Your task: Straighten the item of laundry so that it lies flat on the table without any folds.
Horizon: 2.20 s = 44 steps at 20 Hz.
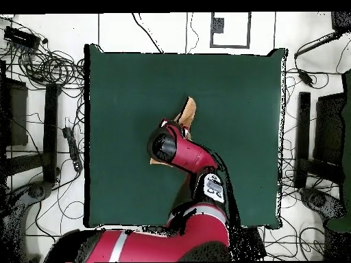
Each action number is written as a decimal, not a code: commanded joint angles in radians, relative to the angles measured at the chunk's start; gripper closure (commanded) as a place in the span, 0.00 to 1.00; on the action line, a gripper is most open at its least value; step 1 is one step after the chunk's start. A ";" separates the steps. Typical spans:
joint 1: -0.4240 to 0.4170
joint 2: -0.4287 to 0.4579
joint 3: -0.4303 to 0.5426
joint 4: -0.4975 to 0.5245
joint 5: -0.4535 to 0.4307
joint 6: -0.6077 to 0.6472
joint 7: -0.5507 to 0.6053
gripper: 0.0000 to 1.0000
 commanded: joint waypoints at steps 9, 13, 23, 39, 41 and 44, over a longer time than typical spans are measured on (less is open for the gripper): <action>0.133 0.117 0.140 0.090 0.227 -0.117 0.439 0.00; 0.081 0.126 0.196 0.083 0.168 -0.127 0.390 0.00; 0.043 0.114 0.241 0.101 0.172 -0.103 0.404 0.00; 0.116 0.010 0.202 0.187 0.302 -0.021 0.449 0.00; 0.129 0.003 0.187 0.187 0.322 0.005 0.439 0.00; 0.122 0.000 0.202 0.195 0.336 0.000 0.436 0.00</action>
